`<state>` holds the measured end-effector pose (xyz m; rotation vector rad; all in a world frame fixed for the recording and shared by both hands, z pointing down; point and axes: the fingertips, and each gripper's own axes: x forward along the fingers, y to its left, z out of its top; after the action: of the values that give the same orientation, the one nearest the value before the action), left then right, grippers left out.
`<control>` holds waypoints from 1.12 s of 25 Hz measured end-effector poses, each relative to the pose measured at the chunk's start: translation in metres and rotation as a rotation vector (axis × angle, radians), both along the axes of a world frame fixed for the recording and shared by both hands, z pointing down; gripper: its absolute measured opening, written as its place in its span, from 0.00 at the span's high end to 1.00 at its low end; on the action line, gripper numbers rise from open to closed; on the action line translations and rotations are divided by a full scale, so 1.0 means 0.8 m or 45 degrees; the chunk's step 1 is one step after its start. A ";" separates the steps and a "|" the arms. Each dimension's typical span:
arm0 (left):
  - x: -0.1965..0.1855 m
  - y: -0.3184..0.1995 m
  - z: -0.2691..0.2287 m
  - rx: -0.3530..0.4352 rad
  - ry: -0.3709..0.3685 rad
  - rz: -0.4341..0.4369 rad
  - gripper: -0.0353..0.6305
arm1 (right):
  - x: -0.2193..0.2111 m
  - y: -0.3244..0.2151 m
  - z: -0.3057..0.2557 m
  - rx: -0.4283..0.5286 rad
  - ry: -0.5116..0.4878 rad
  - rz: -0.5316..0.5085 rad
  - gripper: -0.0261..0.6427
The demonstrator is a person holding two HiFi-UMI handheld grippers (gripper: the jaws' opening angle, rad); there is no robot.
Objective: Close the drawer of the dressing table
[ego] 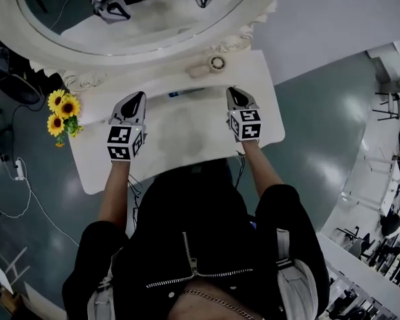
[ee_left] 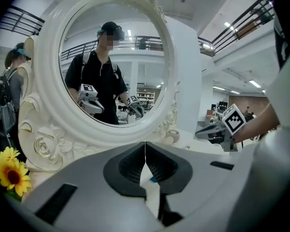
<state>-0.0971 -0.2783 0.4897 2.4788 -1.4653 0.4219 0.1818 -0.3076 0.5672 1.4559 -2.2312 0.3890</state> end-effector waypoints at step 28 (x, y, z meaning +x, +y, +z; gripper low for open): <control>-0.031 0.023 -0.042 0.118 -0.002 -0.127 0.91 | -0.098 0.005 -0.165 0.345 -0.237 -0.169 0.96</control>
<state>-0.1222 -0.2597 0.4560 2.4617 -1.6365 0.3450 0.1036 -0.3040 0.4351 1.4415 -2.5967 0.1903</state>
